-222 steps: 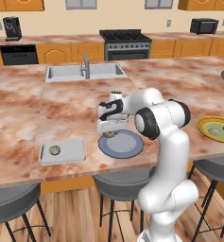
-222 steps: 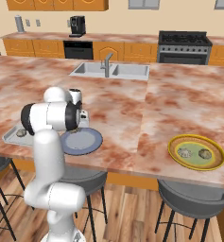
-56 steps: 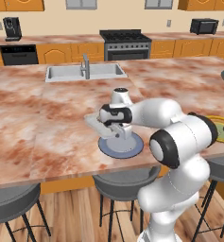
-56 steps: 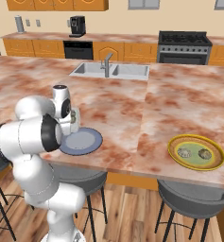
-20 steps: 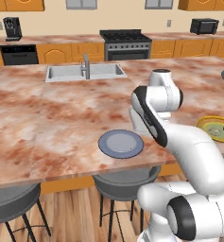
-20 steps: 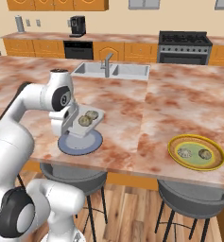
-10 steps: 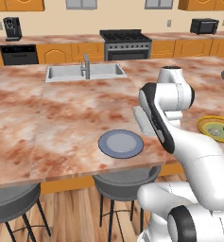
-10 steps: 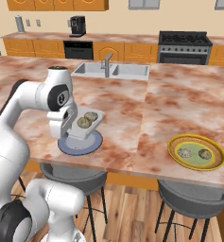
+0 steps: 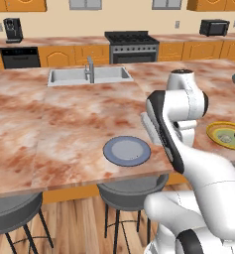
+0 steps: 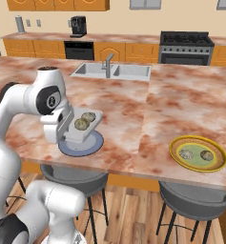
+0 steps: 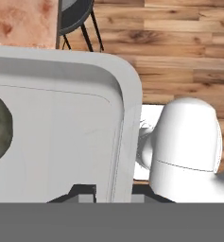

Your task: Place two dumplings into each of the tupperware containers and then place the containers in the fridge.

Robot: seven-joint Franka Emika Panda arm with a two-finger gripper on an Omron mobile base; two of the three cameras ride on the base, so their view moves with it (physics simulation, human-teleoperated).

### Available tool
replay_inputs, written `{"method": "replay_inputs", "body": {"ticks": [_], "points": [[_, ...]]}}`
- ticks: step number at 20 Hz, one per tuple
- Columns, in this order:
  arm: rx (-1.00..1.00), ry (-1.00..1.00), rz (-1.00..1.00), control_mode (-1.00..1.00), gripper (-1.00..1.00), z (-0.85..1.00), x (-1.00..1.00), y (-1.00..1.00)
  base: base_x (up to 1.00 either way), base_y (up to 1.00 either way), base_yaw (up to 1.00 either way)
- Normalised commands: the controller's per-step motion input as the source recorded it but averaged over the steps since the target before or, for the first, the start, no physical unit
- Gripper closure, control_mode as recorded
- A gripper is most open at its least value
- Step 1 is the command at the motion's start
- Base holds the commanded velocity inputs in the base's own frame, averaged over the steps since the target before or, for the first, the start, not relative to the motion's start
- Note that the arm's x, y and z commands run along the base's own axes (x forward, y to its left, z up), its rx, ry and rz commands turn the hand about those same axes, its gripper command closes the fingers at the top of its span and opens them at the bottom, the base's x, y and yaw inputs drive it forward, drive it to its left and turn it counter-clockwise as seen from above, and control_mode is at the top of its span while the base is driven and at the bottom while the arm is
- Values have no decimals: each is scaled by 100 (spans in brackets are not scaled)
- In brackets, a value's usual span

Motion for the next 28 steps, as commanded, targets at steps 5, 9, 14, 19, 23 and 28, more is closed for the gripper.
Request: {"method": "replay_inputs", "body": {"ticks": [5,9,14,19,23,28], "points": [[0,-2,-2,-100,100,8,-15,0,0,0,0],[0,0,0,-100,100,1,-2,0,0,0,0],[0,0,0,100,100,0,0,0,0,0,0],[0,0,0,100,100,0,0,0,-75,-18,-6],[0,0,0,100,100,0,0,0,-100,-42,-44],[0,0,0,100,100,0,0,0,-47,-1,-90]]}}
